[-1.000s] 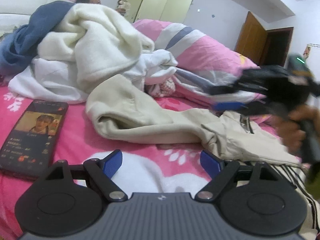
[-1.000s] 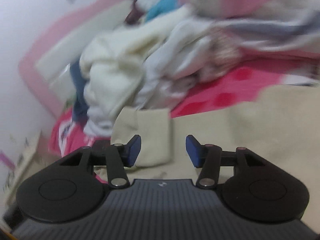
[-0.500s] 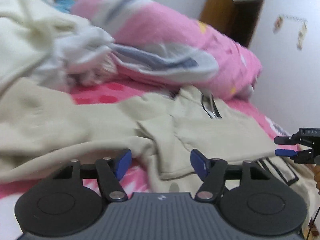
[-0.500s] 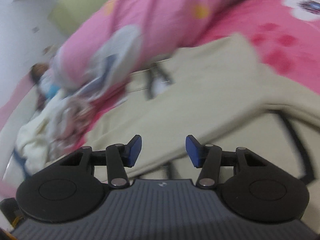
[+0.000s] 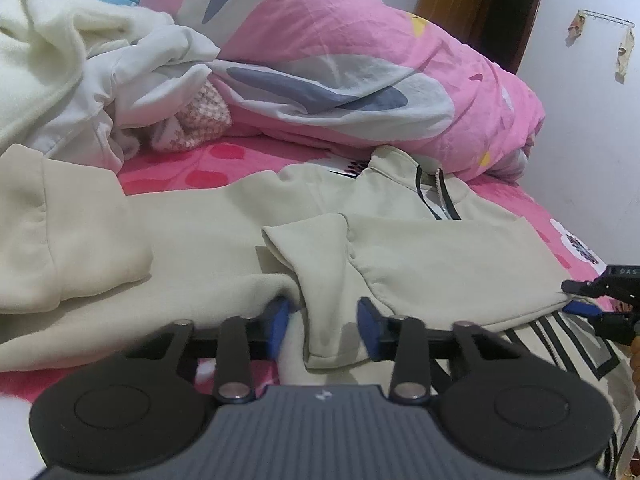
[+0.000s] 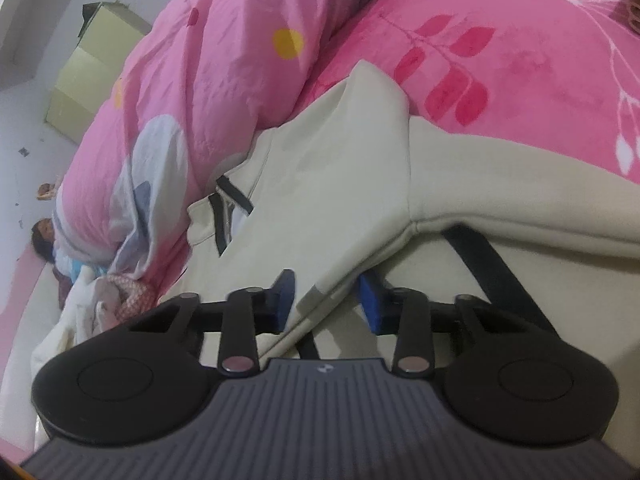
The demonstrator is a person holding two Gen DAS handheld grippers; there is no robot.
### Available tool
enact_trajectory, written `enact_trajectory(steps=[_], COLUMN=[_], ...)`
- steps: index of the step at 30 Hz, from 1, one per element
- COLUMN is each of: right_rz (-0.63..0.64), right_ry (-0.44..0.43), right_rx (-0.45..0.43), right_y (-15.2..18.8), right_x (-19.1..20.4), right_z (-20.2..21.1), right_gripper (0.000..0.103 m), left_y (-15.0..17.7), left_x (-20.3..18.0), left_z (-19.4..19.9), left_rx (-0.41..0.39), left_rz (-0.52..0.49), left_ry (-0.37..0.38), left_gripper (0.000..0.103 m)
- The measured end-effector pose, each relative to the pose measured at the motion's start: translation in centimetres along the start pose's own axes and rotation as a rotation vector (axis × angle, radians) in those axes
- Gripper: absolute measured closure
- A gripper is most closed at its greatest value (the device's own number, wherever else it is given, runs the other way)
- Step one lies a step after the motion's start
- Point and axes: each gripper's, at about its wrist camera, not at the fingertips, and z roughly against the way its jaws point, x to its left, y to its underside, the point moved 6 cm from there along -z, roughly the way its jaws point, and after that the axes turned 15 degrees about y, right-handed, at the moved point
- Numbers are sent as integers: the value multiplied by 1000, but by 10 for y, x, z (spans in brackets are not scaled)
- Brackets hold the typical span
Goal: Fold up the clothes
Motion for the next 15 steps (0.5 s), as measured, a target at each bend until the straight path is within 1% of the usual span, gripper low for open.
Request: enact_trajectory(steps=[1, 2, 4, 11, 15], right_rz=[13, 26, 53, 117, 130], right_ry=[8, 16, 31, 55, 64], right_rx=[-13, -26, -53, -139, -162], right_y=[0, 0, 1, -2, -7], right_x=[1, 2, 3, 7, 6], right_z=[-1, -2, -2, 7, 10], right_gripper=[90, 93, 97, 99, 99], left_y=[0, 1, 1, -2, -5], left_x=[0, 1, 1, -3, -8], left_z=[-1, -1, -2, -2, -2], left_rx=[0, -1, -2, -13, -17], left_rz=[-2, -4, -7, -9, -18], left_ry=[-5, -9, -15, 0, 13], left_gripper=[77, 81, 84, 87, 87])
